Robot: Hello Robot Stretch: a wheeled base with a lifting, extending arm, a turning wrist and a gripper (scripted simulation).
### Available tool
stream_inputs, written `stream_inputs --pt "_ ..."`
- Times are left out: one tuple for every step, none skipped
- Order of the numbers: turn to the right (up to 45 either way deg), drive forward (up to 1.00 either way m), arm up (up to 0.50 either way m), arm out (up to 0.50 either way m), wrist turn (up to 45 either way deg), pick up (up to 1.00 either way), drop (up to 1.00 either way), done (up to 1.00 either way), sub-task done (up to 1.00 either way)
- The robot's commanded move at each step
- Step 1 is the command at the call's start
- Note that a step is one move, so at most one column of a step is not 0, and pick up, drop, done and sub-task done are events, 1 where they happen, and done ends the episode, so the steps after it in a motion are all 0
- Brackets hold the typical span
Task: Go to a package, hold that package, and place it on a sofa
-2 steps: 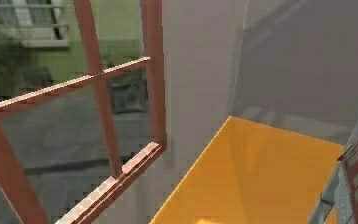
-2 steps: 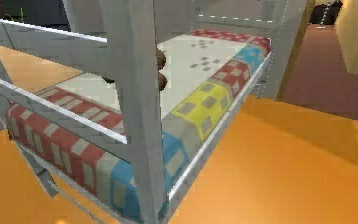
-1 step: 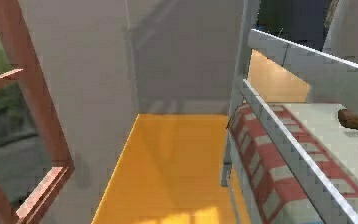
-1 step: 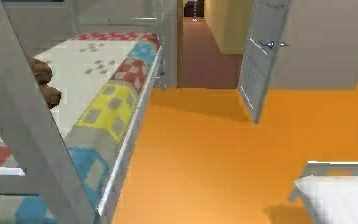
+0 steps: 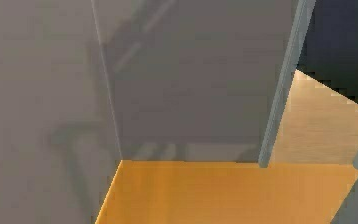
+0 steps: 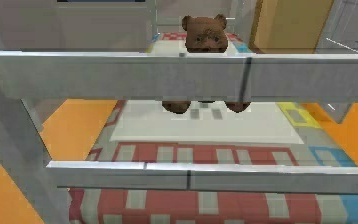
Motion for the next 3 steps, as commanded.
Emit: stream_inputs --pt "6.0 0.00 0.00 0.00 0.0 0.00 0.00 0.00 0.00" --pt "0.0 0.50 0.00 0.00 0.0 0.00 0.00 0.00 0.00" --pt "42.0 0.00 0.00 0.00 0.0 0.00 0.00 0.00 0.00"
